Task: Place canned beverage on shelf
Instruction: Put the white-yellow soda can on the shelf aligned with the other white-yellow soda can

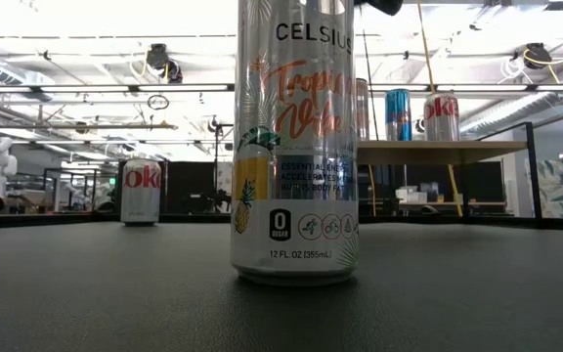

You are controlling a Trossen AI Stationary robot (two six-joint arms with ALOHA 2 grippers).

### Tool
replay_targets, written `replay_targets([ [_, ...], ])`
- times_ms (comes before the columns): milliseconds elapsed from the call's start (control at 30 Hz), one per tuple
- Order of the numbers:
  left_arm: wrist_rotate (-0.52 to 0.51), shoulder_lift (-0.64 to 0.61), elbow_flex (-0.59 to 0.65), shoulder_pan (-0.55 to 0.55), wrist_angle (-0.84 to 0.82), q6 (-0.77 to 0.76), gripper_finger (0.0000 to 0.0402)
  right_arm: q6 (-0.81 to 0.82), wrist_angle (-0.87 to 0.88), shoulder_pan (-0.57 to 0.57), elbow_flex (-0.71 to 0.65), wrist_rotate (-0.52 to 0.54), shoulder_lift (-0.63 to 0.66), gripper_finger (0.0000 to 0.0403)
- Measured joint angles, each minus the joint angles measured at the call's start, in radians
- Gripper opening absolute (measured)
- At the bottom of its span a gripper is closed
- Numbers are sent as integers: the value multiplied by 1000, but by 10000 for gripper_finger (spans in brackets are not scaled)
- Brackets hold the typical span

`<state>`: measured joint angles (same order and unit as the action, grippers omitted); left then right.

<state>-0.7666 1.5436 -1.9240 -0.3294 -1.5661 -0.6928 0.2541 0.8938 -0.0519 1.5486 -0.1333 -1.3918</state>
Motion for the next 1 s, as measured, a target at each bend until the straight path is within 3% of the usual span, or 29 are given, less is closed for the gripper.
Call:
replay_targets([
  [300,3,0,0,0,-4,50,297,123,-96,-77,0,-54,0,196],
  [1000,4,0,0,0,-5,99,297,-20,-241,-290,0,-23,-198,196],
])
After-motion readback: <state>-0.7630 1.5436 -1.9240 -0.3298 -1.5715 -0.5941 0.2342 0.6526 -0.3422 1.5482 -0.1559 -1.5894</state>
